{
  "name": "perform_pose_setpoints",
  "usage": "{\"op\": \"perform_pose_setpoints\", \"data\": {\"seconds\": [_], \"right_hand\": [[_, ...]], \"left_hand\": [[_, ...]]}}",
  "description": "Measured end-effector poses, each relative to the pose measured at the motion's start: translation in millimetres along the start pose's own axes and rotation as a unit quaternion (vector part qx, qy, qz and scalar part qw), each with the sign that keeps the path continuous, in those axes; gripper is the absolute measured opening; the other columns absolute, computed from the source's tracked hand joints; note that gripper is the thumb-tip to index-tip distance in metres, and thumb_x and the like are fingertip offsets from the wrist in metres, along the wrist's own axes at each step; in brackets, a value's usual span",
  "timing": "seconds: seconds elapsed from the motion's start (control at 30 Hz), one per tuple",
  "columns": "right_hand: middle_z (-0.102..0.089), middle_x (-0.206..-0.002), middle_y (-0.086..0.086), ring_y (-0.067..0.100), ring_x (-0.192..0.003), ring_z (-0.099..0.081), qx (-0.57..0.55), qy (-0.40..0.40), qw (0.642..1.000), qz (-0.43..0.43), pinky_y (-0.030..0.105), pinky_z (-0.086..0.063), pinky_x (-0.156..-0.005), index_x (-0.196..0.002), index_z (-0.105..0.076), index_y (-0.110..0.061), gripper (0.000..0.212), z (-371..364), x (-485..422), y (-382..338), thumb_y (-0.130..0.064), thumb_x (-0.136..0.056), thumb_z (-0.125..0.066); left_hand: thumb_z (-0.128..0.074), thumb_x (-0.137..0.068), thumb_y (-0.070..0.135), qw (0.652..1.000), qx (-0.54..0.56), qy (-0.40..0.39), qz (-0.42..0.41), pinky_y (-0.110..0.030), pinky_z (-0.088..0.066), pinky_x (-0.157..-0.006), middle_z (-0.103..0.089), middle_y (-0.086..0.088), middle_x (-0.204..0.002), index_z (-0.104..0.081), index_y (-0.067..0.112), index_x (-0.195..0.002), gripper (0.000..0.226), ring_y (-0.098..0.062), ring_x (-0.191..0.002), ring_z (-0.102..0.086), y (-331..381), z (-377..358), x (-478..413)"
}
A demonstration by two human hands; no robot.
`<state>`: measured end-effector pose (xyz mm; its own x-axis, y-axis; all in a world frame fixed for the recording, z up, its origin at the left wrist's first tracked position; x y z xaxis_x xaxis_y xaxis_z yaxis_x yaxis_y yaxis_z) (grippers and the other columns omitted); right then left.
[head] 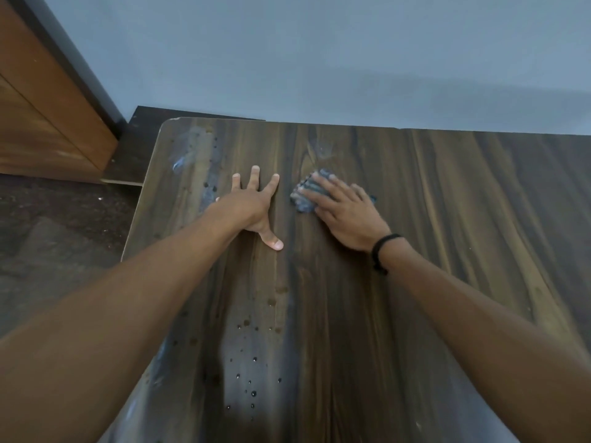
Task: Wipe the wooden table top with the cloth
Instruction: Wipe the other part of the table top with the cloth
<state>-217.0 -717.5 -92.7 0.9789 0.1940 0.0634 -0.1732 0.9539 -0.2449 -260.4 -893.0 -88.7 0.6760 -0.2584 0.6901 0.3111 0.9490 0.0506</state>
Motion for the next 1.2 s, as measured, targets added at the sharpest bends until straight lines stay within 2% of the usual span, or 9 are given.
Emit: {"op": "perform_pose_setpoints", "data": {"seconds": [0.13, 0.23, 0.33, 0.5, 0.67, 0.8, 0.97, 1.1, 1.2], "right_hand": [[0.0, -0.168, -0.014, 0.014, -0.154, 0.002, -0.023, -0.003, 0.991, -0.131, 0.049, 0.0, -0.121, -0.154, -0.013, -0.052, 0.05, 30, -69, 46, -0.041, -0.107, -0.022], [-0.001, -0.168, -0.013, 0.016, -0.154, 0.0, -0.006, 0.003, 0.999, -0.054, 0.051, -0.003, -0.12, -0.154, -0.01, -0.053, 0.051, 17, -59, 12, -0.044, -0.105, -0.02], [-0.005, -0.166, -0.02, 0.01, -0.153, -0.002, -0.006, 0.006, 1.0, 0.022, 0.043, -0.003, -0.119, -0.15, -0.008, -0.061, 0.048, 3, -17, 7, -0.049, -0.104, -0.015], [0.0, -0.168, -0.012, 0.013, -0.154, 0.003, -0.03, 0.001, 0.991, -0.131, 0.049, 0.001, -0.121, -0.155, -0.014, -0.05, 0.05, 40, -113, 52, -0.038, -0.107, -0.022], [-0.003, -0.167, -0.016, 0.013, -0.154, -0.001, -0.014, -0.009, 1.0, 0.003, 0.048, 0.0, -0.12, -0.153, -0.013, -0.053, 0.051, 11, -97, 19, -0.045, -0.103, -0.018], [-0.003, -0.168, -0.012, 0.012, -0.154, 0.002, -0.05, -0.003, 0.99, -0.133, 0.047, 0.002, -0.121, -0.155, -0.016, -0.05, 0.05, 42, -140, 57, -0.039, -0.106, -0.022], [0.001, -0.167, -0.018, 0.012, -0.154, 0.002, -0.006, -0.009, 1.0, -0.026, 0.046, 0.0, -0.121, -0.153, -0.008, -0.055, 0.05, 15, -109, 34, -0.044, -0.105, -0.019], [0.001, -0.168, -0.014, 0.012, -0.154, 0.005, -0.041, -0.016, 0.991, -0.129, 0.048, 0.001, -0.121, -0.155, -0.013, -0.05, 0.051, 39, -141, 50, -0.039, -0.107, -0.022], [0.004, -0.168, -0.013, 0.014, -0.154, 0.006, -0.01, -0.015, 0.999, -0.05, 0.049, 0.002, -0.121, -0.156, -0.01, -0.05, 0.051, 22, -127, 5, -0.04, -0.107, -0.021]], "left_hand": [[-0.087, -0.051, 0.057, 1.0, 0.001, -0.009, -0.003, -0.069, -0.017, -0.111, 0.043, -0.001, -0.15, 0.033, 0.037, -0.143, 0.153, -0.04, -0.141, 0.029, 2, 1, 1], [-0.087, -0.051, 0.059, 1.0, -0.006, -0.006, 0.002, -0.068, -0.018, -0.111, 0.044, -0.001, -0.15, 0.033, 0.037, -0.143, 0.152, -0.04, -0.142, 0.027, 0, -2, 2], [-0.087, -0.052, 0.057, 1.0, -0.008, -0.011, 0.001, -0.068, -0.018, -0.111, 0.045, -0.001, -0.149, 0.034, 0.036, -0.143, 0.152, -0.041, -0.141, 0.028, 3, -2, 1], [-0.086, -0.055, 0.057, 0.999, -0.019, -0.037, 0.02, -0.068, -0.017, -0.111, 0.051, -0.004, -0.144, 0.042, 0.034, -0.136, 0.153, -0.044, -0.138, 0.033, 3, -4, -5], [-0.082, -0.059, 0.062, 0.996, -0.049, -0.058, 0.036, -0.067, -0.017, -0.112, 0.055, -0.009, -0.139, 0.049, 0.029, -0.125, 0.15, -0.048, -0.135, 0.034, 6, -6, -6], [-0.081, -0.061, 0.063, 0.995, -0.049, -0.07, 0.041, -0.067, -0.016, -0.112, 0.056, -0.012, -0.137, 0.05, 0.027, -0.119, 0.147, -0.049, -0.134, 0.035, 8, -5, -5], [-0.085, -0.058, 0.058, 0.997, -0.014, -0.065, 0.032, -0.071, -0.015, -0.109, 0.06, -0.004, -0.133, 0.048, 0.033, -0.125, 0.151, -0.042, -0.135, 0.038, 7, -9, -5], [-0.087, -0.054, 0.057, 0.999, 0.008, -0.046, 0.01, -0.071, -0.014, -0.109, 0.052, 0.002, -0.143, 0.038, 0.039, -0.139, 0.152, -0.038, -0.137, 0.036, 2, -1, -5], [-0.087, -0.046, 0.062, 0.999, 0.0, -0.012, 0.044, -0.072, -0.015, -0.108, 0.047, 0.003, -0.147, 0.035, 0.041, -0.14, 0.155, -0.04, -0.139, 0.033, -31, 20, -7]]}}
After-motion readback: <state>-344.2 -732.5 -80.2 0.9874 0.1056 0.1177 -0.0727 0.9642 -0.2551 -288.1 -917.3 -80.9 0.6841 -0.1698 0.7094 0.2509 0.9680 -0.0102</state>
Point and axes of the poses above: each hand's wrist, its own x-axis away from the middle knuckle, its own z-axis out of the back of the hand, y = z × x, the point moved 9 cm from there along -x, towards the middle knuckle
